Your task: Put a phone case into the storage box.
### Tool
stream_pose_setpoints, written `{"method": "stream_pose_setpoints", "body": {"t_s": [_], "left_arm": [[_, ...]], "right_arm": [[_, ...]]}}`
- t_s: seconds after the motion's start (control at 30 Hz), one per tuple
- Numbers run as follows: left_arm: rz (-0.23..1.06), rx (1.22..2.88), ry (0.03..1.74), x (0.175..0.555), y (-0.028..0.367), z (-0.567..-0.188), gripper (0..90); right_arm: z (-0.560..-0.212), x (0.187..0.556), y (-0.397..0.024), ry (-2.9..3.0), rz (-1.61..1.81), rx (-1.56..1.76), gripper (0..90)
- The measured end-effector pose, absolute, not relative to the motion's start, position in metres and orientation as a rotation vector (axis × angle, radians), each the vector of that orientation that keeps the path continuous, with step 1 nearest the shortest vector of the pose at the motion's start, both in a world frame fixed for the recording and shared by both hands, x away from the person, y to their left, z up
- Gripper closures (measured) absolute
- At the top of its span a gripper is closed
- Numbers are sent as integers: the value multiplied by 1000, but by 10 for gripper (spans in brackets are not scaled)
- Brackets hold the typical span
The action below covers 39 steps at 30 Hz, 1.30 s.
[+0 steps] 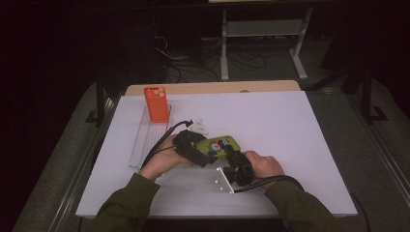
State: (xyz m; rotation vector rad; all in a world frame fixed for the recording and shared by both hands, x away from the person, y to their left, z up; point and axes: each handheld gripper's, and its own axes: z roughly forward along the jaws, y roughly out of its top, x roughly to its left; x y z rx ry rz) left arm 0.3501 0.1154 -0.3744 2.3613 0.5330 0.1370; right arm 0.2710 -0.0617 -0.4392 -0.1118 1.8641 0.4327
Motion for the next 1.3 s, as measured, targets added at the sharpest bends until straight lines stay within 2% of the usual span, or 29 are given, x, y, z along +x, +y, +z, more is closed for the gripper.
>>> {"method": "stream_pose_setpoints", "body": {"t_s": [0.3,0.47,0.87,1.3], "left_arm": [[143,2319,513,349,117,-375,128],[99,2287,517,348,119,-372,10],[98,2250,527,349,140,-363,0],[110,2232,542,355,156,-363,0]], "right_arm": [[-437,270,-63,1860,439,-94,762],[-437,271,-63,1863,430,-107,762],[-434,278,-74,1901,437,-25,762],[-424,292,-90,2014,585,221,761]]}}
